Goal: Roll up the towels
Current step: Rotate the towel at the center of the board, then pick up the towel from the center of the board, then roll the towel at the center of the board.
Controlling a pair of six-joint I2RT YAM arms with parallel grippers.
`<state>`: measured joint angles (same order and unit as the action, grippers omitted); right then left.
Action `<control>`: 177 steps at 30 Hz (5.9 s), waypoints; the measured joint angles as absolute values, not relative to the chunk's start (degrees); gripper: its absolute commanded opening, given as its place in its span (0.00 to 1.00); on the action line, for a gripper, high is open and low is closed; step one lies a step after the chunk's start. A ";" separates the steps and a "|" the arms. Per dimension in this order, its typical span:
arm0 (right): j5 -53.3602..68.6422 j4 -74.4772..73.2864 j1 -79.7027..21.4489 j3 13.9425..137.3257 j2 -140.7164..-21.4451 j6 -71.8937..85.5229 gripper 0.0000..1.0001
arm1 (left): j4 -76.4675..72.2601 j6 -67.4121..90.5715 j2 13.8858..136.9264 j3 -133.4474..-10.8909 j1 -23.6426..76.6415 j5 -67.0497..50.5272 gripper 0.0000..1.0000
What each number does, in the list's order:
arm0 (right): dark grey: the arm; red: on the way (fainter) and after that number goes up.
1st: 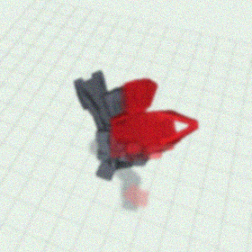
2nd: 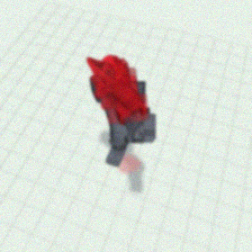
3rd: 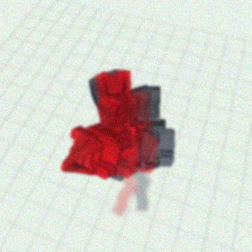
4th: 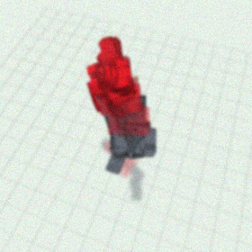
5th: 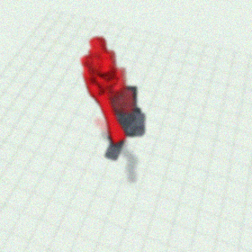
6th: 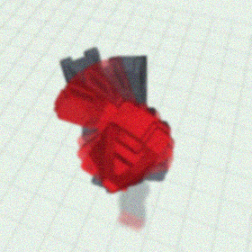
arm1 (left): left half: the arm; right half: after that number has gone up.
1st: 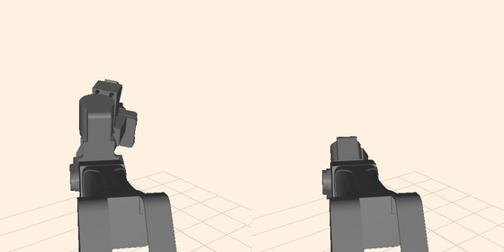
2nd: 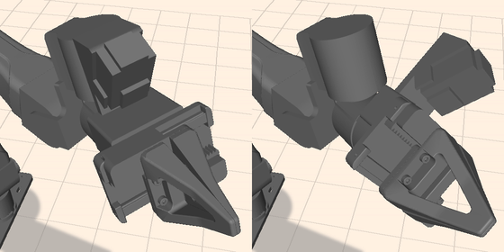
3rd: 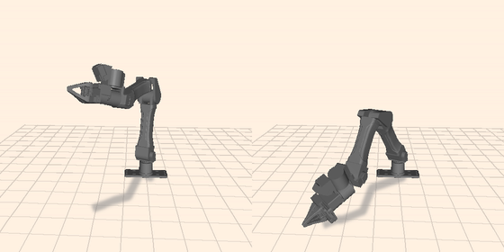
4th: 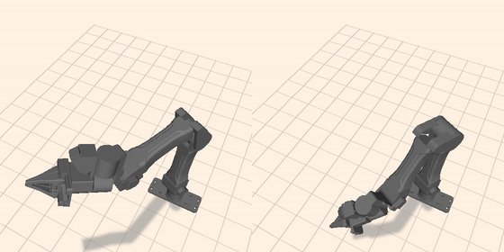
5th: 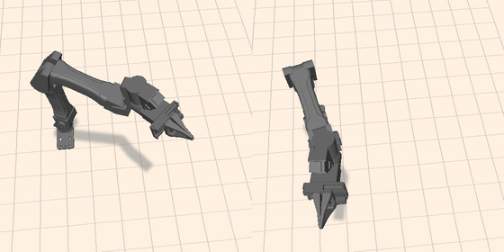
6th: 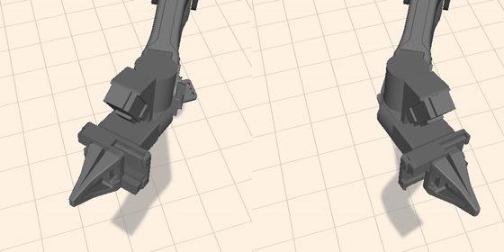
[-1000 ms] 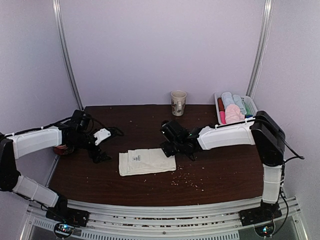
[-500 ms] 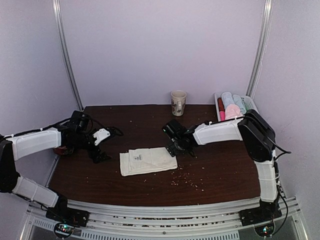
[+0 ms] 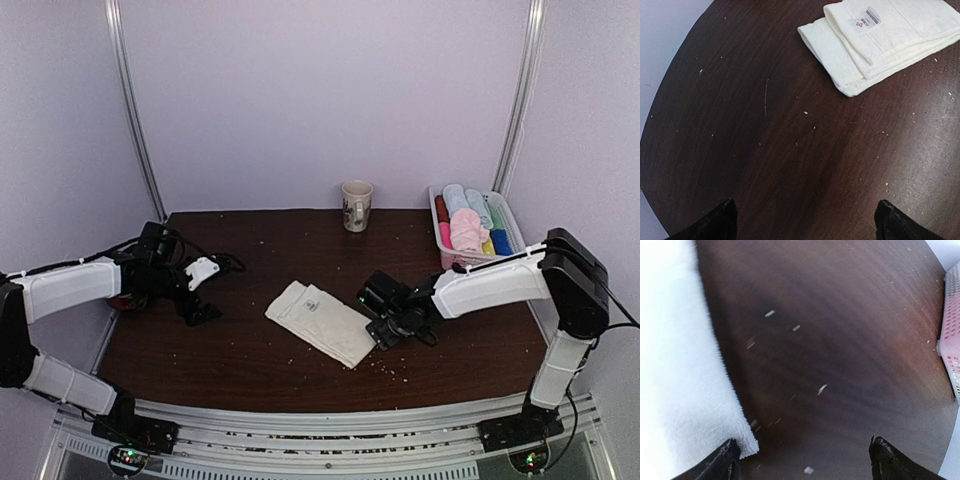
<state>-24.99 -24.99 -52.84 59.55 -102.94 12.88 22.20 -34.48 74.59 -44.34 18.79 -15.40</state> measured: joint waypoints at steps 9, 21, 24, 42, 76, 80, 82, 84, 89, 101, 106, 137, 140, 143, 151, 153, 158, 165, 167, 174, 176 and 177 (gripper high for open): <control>-24.91 -36.03 -67.44 61.73 -99.85 17.78 0.97 | 22.06 -34.30 73.12 -44.23 18.79 -15.22 0.98; -32.95 -33.41 -61.32 89.47 -114.10 6.85 0.99 | 21.89 -34.30 73.12 -43.90 18.74 -15.22 0.98; -33.23 -32.51 -58.57 93.78 -121.71 4.64 0.99 | 21.87 -34.33 73.12 -43.81 18.74 -15.25 0.98; -31.46 -28.80 -44.60 102.02 -133.32 9.96 0.95 | 20.23 -43.07 67.26 -43.33 19.03 -25.32 0.98; -14.98 -1.37 -41.36 38.30 -63.75 13.93 1.00 | 0.93 -57.12 102.80 -55.72 57.06 -1.43 0.74; -15.09 -0.25 -42.13 36.10 -61.63 13.91 1.00 | -0.08 -56.25 104.97 -55.77 57.39 -0.12 0.66; -15.25 -0.30 -42.26 34.72 -60.90 13.89 1.00 | -1.06 -55.57 105.91 -56.45 57.65 0.75 0.59; -15.29 -0.36 -42.48 33.87 -60.34 13.89 1.00 | -2.24 -54.74 107.15 -57.21 57.89 1.61 0.53; -15.51 -0.27 -43.27 31.88 -58.33 13.58 0.99 | -4.45 -52.84 109.40 -58.17 58.24 3.55 0.27; -15.31 9.74 -54.54 24.01 -57.43 -2.59 1.00 | -1.87 -48.03 110.21 -58.78 58.22 2.26 0.00; -14.13 14.76 -57.49 23.38 -63.18 -11.27 1.00 | 8.58 -45.71 109.91 -63.09 55.53 -10.09 0.00; -6.87 22.92 -64.53 35.83 -96.27 -32.73 0.54 | 48.97 -49.17 125.99 -85.12 39.75 -52.42 0.00; -6.66 22.11 -64.53 37.87 -97.97 -32.32 0.33 | 50.04 -49.60 126.45 -85.21 39.55 -53.15 0.00; -5.91 20.95 -64.55 39.83 -99.13 -30.52 0.25 | 50.72 -49.78 126.72 -85.23 39.42 -53.45 0.00; -2.70 15.64 -64.10 42.57 -100.88 -24.47 0.00 | 51.13 -50.00 126.74 -85.23 39.31 -53.58 0.00; -1.30 14.00 -63.59 43.48 -101.27 -22.94 0.00 | 51.11 -50.02 126.74 -85.23 39.29 -53.56 0.00; 4.01 9.50 -61.36 46.11 -101.45 -19.03 0.00 | 50.35 -49.93 126.21 -84.60 39.27 -52.88 0.32; 12.71 2.17 -58.06 51.92 -103.61 -14.24 0.00 | 47.11 -48.42 121.49 -81.71 38.92 -50.00 0.66; 15.29 0.32 -57.17 53.52 -104.51 -13.04 0.00 | 45.36 -47.81 119.35 -80.58 38.92 -48.66 0.72; 22.72 -5.37 -53.91 57.76 -106.59 -9.10 0.00 | 32.80 -46.09 106.50 -69.82 38.92 -41.54 0.71; 25.23 -7.05 -52.99 59.48 -107.72 -8.08 0.00 | 27.20 -45.98 102.59 -64.93 38.94 -39.13 0.70; 26.48 -7.53 -52.56 60.18 -108.25 -7.49 0.00 | 24.69 -46.06 101.08 -62.57 38.96 -38.02 0.69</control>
<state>26.48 -7.53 -52.56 60.18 -108.25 -7.49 24.69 -46.06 101.08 -62.57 38.96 -38.02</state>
